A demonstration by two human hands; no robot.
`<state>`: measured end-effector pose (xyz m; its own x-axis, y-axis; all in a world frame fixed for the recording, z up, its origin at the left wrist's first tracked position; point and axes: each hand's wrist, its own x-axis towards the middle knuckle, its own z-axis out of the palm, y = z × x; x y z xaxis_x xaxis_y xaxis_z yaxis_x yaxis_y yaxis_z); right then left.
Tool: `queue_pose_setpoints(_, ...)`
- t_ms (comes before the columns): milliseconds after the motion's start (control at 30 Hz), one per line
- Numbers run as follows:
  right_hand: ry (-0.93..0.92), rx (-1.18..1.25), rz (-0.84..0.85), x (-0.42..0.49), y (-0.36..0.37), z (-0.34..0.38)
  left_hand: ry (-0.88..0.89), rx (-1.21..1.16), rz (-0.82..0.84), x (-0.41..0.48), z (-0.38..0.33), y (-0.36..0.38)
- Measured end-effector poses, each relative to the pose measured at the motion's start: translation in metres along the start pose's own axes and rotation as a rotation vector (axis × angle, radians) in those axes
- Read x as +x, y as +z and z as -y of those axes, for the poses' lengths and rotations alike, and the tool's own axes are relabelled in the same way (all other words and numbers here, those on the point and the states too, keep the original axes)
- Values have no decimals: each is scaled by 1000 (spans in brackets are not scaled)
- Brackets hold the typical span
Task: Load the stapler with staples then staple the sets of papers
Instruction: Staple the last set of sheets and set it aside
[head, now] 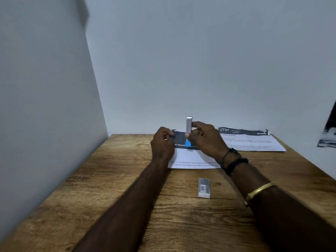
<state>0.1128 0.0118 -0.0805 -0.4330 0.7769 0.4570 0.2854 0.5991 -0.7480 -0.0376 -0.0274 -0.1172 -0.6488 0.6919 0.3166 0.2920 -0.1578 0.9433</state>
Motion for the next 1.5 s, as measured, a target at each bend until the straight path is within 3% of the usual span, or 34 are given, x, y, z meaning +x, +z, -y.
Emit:
queue_pose_setpoints(133,-38,-250,295,-17,-18,1,-48,31,-45,6,2,-3)
queue_pose_setpoints(267,-48,-451,460,-30,-20,1,-71,10,-69,3,1,-5)
queue_pose_setpoints(567,-24,-545,478,-38,-20,-7,-23,35,32,-4,-9,-5)
queue_pose_setpoints(667,25,-374,251,-36,-23,-14,-83,-27,38,-1,-8,-3)
queue_pose_setpoints(767,191,-165,-4,-31,-25,-29,-160,-141,34,2,-6,-1)
queue_pose_setpoints(900,433,326,-64,-25,-19,-39,-255,-301,35,5,-7,1)
queue_pose_setpoints(1000,499,562,-120,-20,-21,-38,-330,-387,81,2,-7,1)
queue_pose_setpoints(1167,375,508,-259,-23,-32,-37,-287,-361,119,-7,-12,2)
queue_pose_setpoints(1500,413,318,-573,-25,-71,-58,69,131,316,-35,-42,57)
